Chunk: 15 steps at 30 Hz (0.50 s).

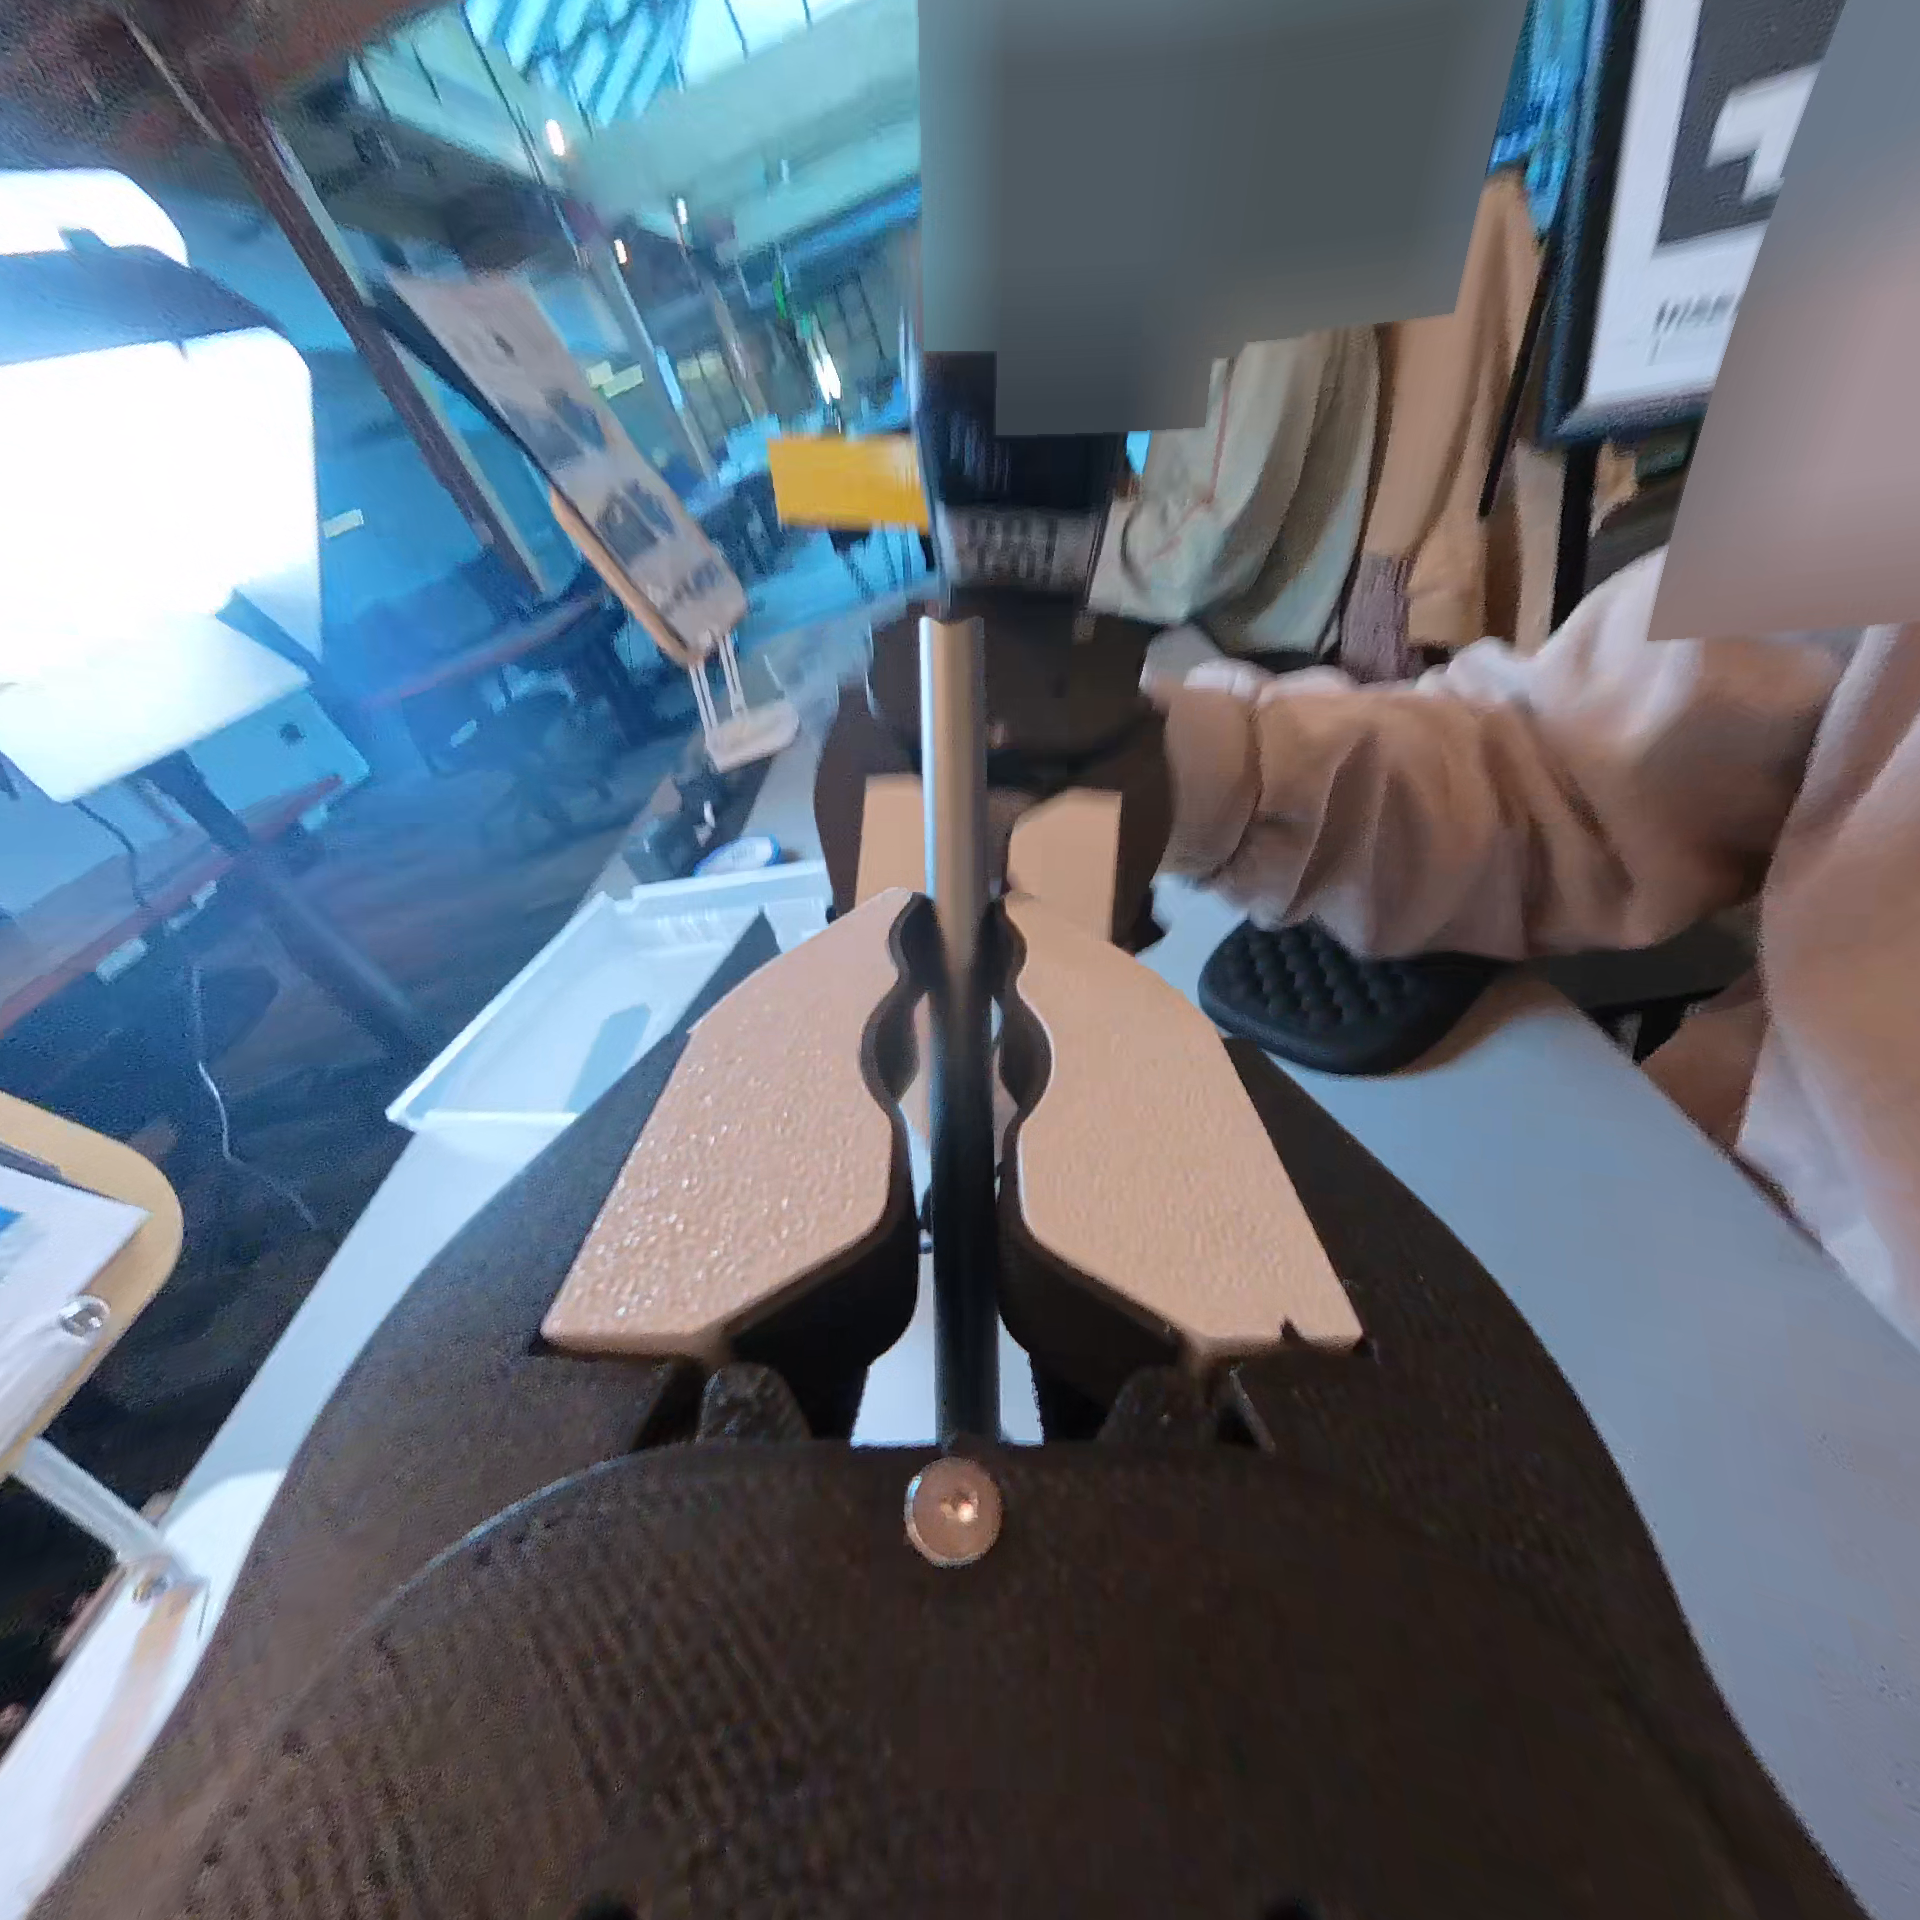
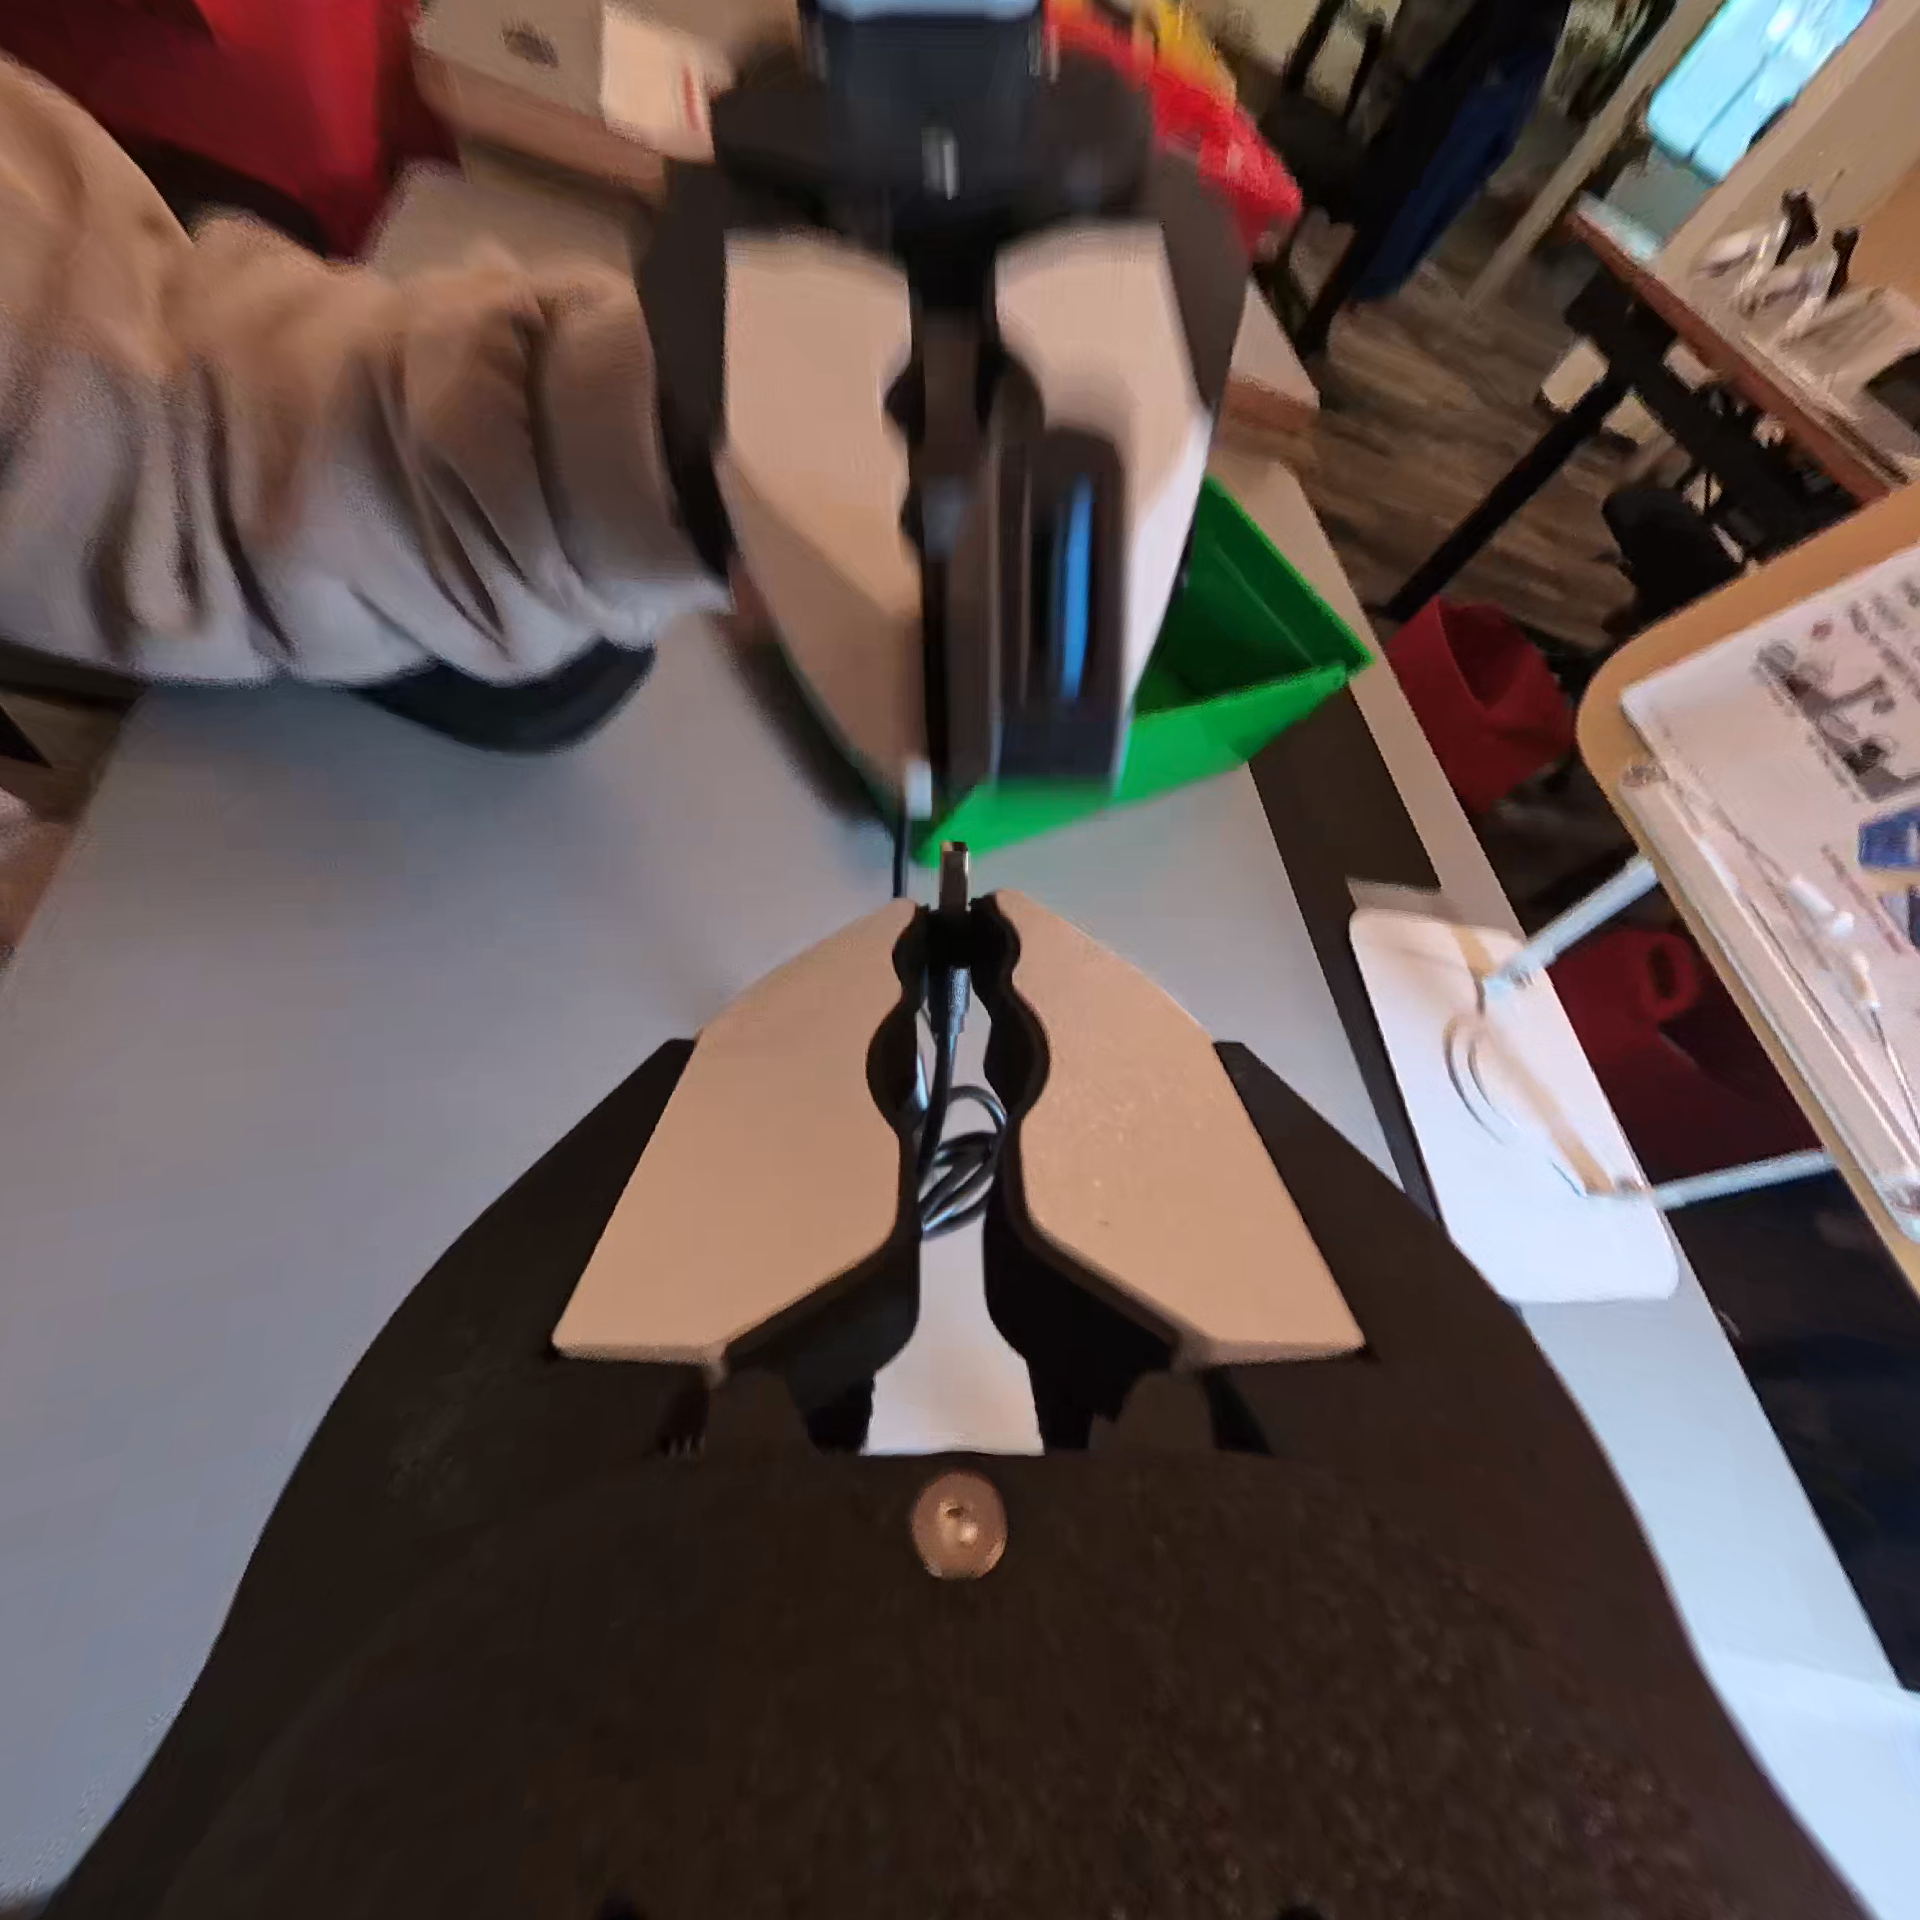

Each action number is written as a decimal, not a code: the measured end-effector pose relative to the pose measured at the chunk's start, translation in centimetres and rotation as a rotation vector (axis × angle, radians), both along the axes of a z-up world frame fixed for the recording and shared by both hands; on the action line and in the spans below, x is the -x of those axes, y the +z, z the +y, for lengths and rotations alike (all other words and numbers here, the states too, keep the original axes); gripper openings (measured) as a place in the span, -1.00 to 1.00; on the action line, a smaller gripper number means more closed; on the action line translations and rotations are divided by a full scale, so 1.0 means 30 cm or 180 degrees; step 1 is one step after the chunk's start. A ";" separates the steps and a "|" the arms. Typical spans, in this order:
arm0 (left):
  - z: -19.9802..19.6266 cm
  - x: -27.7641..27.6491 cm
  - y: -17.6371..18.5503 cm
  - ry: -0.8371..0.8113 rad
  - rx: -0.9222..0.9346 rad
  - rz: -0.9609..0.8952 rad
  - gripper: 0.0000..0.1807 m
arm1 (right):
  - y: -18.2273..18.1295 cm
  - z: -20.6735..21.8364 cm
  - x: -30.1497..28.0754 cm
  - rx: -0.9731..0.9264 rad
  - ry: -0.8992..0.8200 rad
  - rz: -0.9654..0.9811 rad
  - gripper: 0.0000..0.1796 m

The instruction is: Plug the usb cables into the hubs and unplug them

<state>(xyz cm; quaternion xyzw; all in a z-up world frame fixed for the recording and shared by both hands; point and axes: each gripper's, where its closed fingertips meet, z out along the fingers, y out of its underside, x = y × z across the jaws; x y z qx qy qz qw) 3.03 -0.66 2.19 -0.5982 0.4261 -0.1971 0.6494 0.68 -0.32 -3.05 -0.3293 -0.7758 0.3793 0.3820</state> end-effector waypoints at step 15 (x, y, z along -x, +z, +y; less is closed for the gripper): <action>-0.179 0.191 0.259 0.0512 -0.0778 -0.0139 -0.88 | -0.128 0.740 -0.164 0.0225 -0.2156 -0.0035 -0.91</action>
